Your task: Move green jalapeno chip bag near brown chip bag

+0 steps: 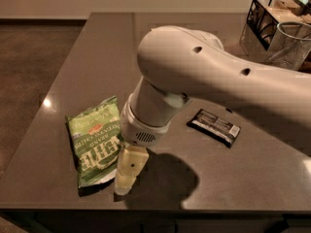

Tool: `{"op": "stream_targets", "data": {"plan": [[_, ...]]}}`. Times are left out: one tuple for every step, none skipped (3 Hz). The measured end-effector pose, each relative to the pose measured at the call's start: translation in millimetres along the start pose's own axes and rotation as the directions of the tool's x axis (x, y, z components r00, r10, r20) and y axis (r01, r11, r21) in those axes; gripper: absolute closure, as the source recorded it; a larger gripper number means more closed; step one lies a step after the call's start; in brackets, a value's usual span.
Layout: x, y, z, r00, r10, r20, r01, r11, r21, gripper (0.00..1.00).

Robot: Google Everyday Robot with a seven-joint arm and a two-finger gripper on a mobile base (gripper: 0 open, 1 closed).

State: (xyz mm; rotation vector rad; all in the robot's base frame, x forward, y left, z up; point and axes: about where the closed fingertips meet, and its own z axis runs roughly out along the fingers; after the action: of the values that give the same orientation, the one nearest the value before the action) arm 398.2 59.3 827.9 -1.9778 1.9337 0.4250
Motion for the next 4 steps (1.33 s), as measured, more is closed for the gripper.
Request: {"op": "stream_targets", "data": {"plan": [[-11.3, -7.2, -3.1, 1.0, 0.009, -0.001, -0.009, 1.0, -0.002, 0.17], [-19.9, -14.4, -5.5, 1.0, 0.03, -0.006, -0.03, 0.9995, 0.0, 0.41], [-30.3, -26.0, -11.9, 0.999, 0.05, -0.008, -0.05, 0.9986, 0.016, 0.72], [-42.1, -38.8, -24.8, 0.998, 0.054, 0.006, -0.055, 0.9974, 0.046, 0.95]]}}
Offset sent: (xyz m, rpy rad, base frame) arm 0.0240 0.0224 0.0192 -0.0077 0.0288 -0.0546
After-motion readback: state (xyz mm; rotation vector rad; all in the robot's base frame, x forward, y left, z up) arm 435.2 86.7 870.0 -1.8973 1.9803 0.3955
